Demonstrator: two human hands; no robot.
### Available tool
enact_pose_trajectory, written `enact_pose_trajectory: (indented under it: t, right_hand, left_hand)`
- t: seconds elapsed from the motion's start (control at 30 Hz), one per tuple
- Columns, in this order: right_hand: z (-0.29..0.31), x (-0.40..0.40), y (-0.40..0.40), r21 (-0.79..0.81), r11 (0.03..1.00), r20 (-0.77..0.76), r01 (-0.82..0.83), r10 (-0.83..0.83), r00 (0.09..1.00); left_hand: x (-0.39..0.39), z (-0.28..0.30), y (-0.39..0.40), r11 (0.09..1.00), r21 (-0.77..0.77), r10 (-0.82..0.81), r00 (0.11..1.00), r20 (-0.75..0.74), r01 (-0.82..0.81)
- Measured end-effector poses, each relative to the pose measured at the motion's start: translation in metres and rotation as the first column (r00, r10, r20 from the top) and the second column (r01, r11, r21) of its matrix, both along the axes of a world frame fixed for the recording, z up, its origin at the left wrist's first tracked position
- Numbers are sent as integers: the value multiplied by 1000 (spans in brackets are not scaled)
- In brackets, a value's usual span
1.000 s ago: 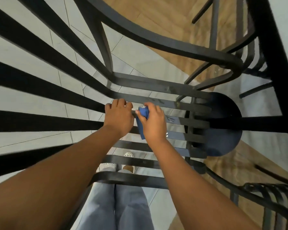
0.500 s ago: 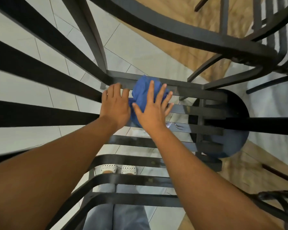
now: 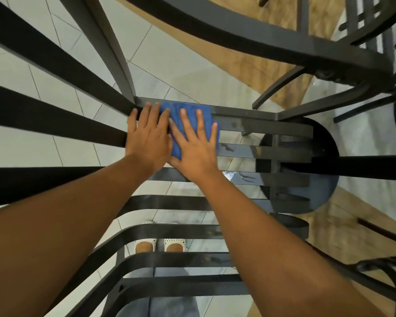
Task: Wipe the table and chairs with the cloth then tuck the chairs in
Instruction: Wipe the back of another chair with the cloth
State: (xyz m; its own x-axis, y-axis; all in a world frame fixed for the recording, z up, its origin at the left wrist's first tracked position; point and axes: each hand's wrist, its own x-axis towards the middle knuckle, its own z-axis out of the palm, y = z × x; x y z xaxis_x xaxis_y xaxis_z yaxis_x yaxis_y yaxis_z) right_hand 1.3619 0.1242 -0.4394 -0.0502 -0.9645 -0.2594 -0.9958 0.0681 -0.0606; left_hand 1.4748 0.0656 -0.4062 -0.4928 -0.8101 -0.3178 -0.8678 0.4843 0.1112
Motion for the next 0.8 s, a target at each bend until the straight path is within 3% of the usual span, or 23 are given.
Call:
enact_pose_trajectory:
  t: [0.1, 0.23, 0.33, 0.43, 0.53, 0.7, 0.8]
  right_hand:
    - [-3, -24, 19, -155, 977, -17, 146, -150, 989]
    - [3, -15, 13, -69, 898, 0, 434, -435, 901]
    - [5, -5, 3, 28, 928, -9, 371, -371, 928]
    - [2, -23, 15, -54, 947, -5, 317, -318, 948]
    - [-2, -45, 29, -153, 871, -52, 467, -479, 876]
    - [9, -41, 16, 46, 702, 9, 711, -712, 702]
    - [7, -55, 27, -6, 812, 8, 583, -583, 812]
  left_hand:
    - [-3, -6, 1, 1000, 11, 13, 1000, -23, -12]
    - [-4, -15, 3, 999, 29, -37, 987, -154, 42]
    - [-8, -26, 5, 998, 17, -60, 965, -255, 67]
    - [-19, -27, 11, 998, 55, -14, 961, -276, 30]
    - [-46, -26, 18, 995, 90, -15, 952, -307, 45]
    - [-84, -33, 15, 988, 128, -30, 920, -391, 87]
    - [-81, -42, 12, 995, 75, -27, 899, -436, 66]
